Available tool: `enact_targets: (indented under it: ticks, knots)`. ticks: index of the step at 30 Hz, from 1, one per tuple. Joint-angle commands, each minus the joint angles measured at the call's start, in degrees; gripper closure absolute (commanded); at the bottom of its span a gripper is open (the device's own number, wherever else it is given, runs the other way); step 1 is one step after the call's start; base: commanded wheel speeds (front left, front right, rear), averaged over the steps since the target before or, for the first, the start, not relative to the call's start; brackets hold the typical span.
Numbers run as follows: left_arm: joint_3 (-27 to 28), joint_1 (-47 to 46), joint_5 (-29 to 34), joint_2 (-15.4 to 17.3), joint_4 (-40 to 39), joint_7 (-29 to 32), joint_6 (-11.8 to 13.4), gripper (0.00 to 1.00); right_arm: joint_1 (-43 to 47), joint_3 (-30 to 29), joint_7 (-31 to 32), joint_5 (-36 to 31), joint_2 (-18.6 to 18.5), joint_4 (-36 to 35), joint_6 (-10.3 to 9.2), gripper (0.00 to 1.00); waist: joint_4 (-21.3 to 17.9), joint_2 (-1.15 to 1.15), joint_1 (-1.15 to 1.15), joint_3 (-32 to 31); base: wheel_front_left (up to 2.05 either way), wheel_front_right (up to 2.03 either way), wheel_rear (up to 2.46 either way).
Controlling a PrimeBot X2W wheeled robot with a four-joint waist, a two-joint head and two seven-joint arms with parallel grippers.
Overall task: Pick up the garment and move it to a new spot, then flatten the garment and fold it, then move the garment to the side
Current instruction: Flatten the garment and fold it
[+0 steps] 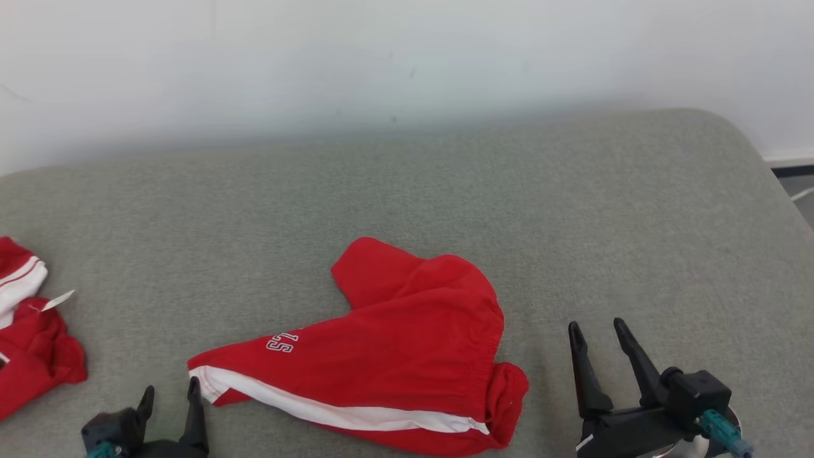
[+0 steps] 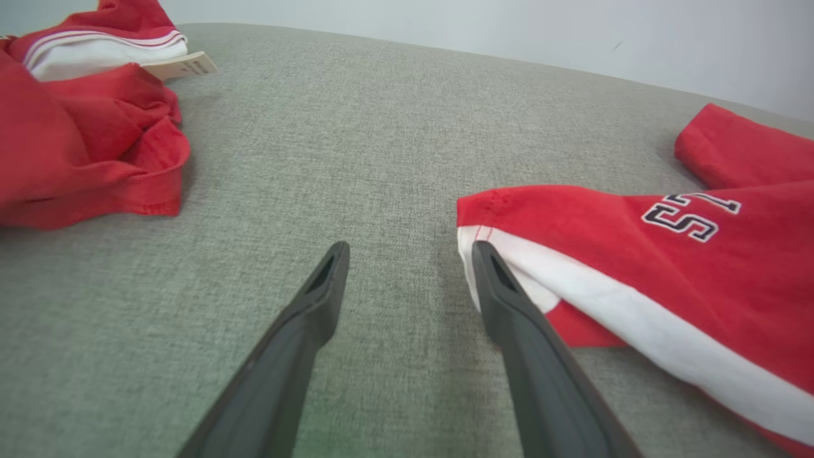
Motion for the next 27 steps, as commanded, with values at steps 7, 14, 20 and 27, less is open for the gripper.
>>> enact_targets:
  ticks: [7,14,20,27]
  knots:
    - [1.4,9.2,3.2,-2.1,-13.3,-0.1,0.1,0.00,1.9,2.0,0.0,0.8,-0.1,0.5,-0.04,0.00,4.9,0.00,0.00,-3.5,0.00,0.00,0.00]
    - [1.0,15.3,4.4,-3.4,-21.6,-0.1,-0.2,0.00,2.6,5.8,0.0,1.8,-0.5,0.8,-0.04,0.00,7.8,0.00,0.00,-4.3,0.00,0.00,0.00]
    - [0.0,17.7,3.9,-3.7,-22.5,-0.1,-0.1,0.00,1.8,9.4,0.0,3.9,-1.4,1.9,-0.04,0.00,10.9,0.00,0.00,-3.9,0.00,0.00,0.00]
    - [-1.5,17.3,1.5,-3.7,-23.6,-0.1,0.3,0.00,-1.3,9.6,0.0,4.8,-1.3,9.5,-0.04,0.00,14.0,0.00,0.00,-2.8,0.00,0.00,0.00]
